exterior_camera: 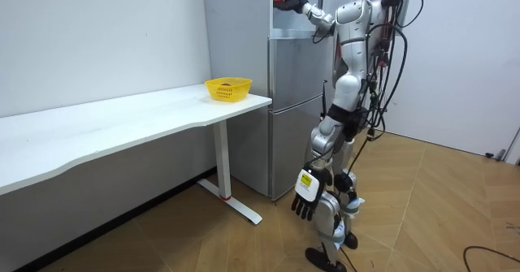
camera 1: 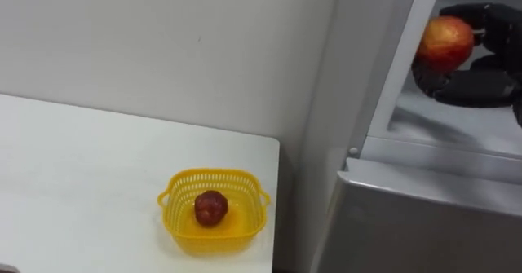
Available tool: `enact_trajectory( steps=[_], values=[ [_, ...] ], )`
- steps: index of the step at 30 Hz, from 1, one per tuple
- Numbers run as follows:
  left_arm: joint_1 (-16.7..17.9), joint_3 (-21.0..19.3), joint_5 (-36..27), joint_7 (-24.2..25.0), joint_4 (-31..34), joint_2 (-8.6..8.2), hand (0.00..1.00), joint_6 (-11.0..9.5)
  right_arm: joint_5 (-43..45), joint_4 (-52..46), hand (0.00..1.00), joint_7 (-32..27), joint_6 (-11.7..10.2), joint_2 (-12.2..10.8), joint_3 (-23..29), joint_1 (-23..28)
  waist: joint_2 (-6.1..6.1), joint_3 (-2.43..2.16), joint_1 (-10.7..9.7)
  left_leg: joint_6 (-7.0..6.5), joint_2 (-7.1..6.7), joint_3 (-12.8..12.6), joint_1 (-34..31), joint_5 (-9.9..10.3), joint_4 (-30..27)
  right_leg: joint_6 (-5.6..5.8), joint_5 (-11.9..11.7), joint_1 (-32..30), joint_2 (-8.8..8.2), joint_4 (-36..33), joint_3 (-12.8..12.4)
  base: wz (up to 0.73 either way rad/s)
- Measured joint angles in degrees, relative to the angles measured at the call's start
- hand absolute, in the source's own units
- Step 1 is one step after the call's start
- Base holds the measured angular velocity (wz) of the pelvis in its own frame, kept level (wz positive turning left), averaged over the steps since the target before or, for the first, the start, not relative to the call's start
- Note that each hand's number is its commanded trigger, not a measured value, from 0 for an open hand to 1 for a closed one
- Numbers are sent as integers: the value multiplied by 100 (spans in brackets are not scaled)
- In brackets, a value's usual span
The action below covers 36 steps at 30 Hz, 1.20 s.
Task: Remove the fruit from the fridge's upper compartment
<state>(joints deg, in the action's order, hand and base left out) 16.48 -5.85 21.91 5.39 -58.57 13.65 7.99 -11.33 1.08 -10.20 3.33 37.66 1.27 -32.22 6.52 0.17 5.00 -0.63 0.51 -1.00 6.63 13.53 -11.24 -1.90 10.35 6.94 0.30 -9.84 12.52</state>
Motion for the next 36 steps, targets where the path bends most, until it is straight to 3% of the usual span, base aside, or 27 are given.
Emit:
enact_trajectory(
  steps=[3,8,15,20,24,31,35,36],
  values=[
    [6,10,15,-22,-59,-40,0,-72,39,-405,100,-180,-1,-26,3,3,-30,-37,-30,1,8,-39,20,0,53,-1,0,-5,12,-6,-32,-6],
    [62,23,16,-75,-161,-45,0,-104,99,-1002,100,-513,2,-28,60,9,29,-79,-170,1,7,-49,41,-1,34,-1,0,-4,16,0,-57,-2],
    [-90,45,18,-146,-322,-58,0,-209,970,-2290,100,-369,-110,-225,-20,220,-6,-48,-102,-2,5,-119,73,1,48,1,-1,-9,16,-1,-132,-6],
    [-146,119,8,-135,-340,-85,0,-307,1356,-2944,100,-9,-405,-244,-335,222,-54,-17,0,-3,12,-123,83,2,78,0,-2,-17,21,-17,-134,0],
    [-181,170,14,-80,-361,-112,0,-383,1710,-3151,100,236,-575,-343,-551,221,-61,-20,117,-3,15,-127,87,2,81,0,-2,-23,22,-23,-131,0],
    [-293,293,9,17,-455,-122,0,-394,2574,-3395,100,950,-577,-805,-1165,219,-32,-34,301,-2,13,-118,71,2,104,0,-2,-44,20,-20,-126,0],
    [-282,394,2,39,-453,-112,0,-439,2742,-3373,100,1151,-575,-824,-1325,219,49,-52,334,-2,12,-64,59,1,103,1,-1,-42,19,-14,-105,4],
    [-284,398,2,39,-476,-112,0,-442,2778,-3363,100,1192,-575,-827,-1372,219,92,-36,335,-2,12,-46,60,0,99,1,-1,-32,19,-11,-104,5]
  ],
)
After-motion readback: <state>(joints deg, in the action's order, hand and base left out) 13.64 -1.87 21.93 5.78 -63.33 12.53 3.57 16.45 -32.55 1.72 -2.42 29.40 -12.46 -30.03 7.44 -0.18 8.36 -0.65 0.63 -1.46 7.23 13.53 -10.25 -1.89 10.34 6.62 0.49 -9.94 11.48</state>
